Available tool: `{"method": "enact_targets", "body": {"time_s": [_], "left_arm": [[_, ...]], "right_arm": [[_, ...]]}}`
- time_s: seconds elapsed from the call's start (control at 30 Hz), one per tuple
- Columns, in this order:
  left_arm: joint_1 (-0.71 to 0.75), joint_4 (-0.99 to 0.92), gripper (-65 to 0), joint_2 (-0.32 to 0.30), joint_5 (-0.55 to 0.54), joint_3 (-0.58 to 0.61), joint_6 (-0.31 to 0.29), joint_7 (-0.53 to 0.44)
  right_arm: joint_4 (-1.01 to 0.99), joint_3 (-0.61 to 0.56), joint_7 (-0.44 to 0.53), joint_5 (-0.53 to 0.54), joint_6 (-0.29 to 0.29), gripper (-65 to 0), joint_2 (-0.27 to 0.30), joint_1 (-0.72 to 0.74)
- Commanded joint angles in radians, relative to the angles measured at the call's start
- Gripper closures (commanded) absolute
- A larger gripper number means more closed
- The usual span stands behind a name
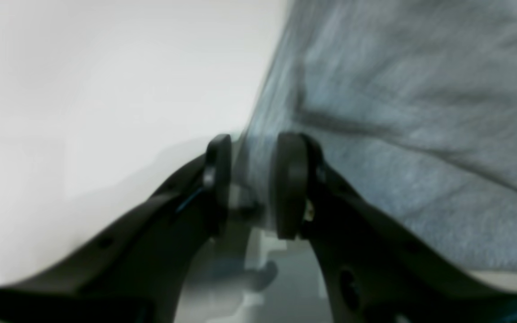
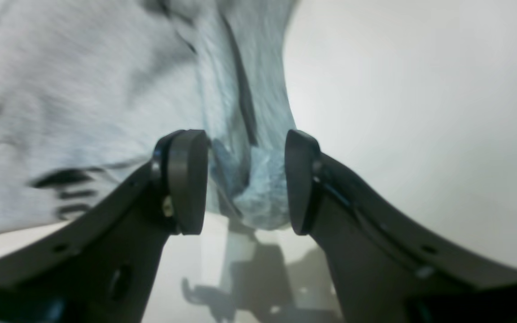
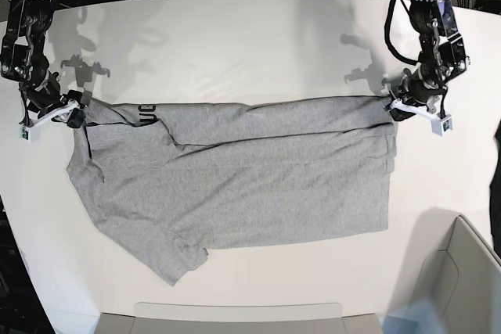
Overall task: Fold the T-shirt properly
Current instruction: 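Pull the folded edge back toward the robot and release both grippers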
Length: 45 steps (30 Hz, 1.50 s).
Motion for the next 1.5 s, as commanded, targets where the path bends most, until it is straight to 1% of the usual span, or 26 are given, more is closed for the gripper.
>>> {"method": "enact_targets", "body": {"time_s": [0.0,0.07,0.27,0.4,0.43,0.5,0.53,0.57,0.6,0.67,0.73,0.8,0.83,1.0,1.1,1.33,1.47], "left_arm": [[-0.021,0.008,-17.7,-0.012,0.005,0.0,0.0,-0.002],[-0.022,0.003,-17.7,-0.012,0.007,0.011,-0.002,-0.005],[-0.025,0.005,-19.9,-0.042,0.001,0.153,-0.002,-0.008],[-0.025,0.003,-19.9,-0.038,-0.001,0.16,-0.005,-0.008],[-0.025,0.0,-19.8,-0.036,-0.001,0.16,-0.019,-0.008],[-0.024,-0.001,-19.1,-0.036,0.001,0.16,-0.077,-0.004],[-0.024,-0.001,-17.5,-0.036,0.002,0.16,-0.109,-0.002],[-0.024,-0.003,-14.4,-0.036,0.007,0.16,-0.136,-0.001],[-0.024,-0.006,-10.7,-0.036,0.008,0.16,-0.143,0.001],[-0.027,-0.035,-0.7,-0.036,0.008,0.152,-0.143,0.001],[-0.027,-0.067,0.0,-0.041,0.008,0.152,-0.143,0.001],[-0.024,-0.07,0.0,-0.044,0.007,0.152,-0.148,0.001],[-0.022,-0.067,0.0,-0.048,0.002,0.152,-0.148,0.001],[0.041,0.008,0.0,-0.056,0.002,0.152,-0.148,0.002],[0.076,0.045,0.0,-0.058,0.002,0.147,-0.148,0.022],[0.179,0.151,0.0,-0.054,0.002,0.023,-0.149,0.104],[0.26,0.198,0.0,-0.056,0.002,-0.037,-0.151,0.136]], "right_arm": [[0.006,0.009,0.028,0.01,0.006,-28.3,0.024,0.02],[-0.017,0.008,0.028,0.01,0.006,-28.3,0.024,0.024],[-0.057,0.008,0.028,0.01,0.006,-28.3,0.024,0.039],[-0.063,0.006,0.028,0.008,0.006,-28.3,0.024,0.045],[-0.071,0.003,0.028,0.008,0.006,-28.3,0.024,0.045],[-0.092,-0.028,0.029,0.008,0.006,-28.2,0.025,0.053],[-0.103,-0.049,0.029,0.008,0.006,-28.1,0.027,0.06],[-0.117,-0.075,0.029,0.005,0.006,-27.8,0.034,0.066],[-0.131,-0.097,0.029,-0.004,0.006,-26.7,0.04,0.068],[-0.148,-0.137,0.031,-0.036,0.005,-21.1,0.042,0.082],[-0.154,-0.144,0.031,-0.084,0.0,-11.4,0.037,0.085],[-0.155,-0.143,0.031,-0.105,-0.002,-0.8,0.03,0.086],[-0.155,-0.129,0.031,-0.108,-0.002,0.0,0.031,0.083],[-0.149,-0.037,0.023,-0.11,-0.002,0.0,0.034,0.053],[-0.126,-0.026,0.022,-0.11,-0.002,0.0,0.06,0.005],[0.04,-0.023,0.022,-0.108,-0.002,0.0,0.063,-0.171],[0.119,-0.023,0.022,-0.108,-0.002,0.0,0.048,-0.283]]}}
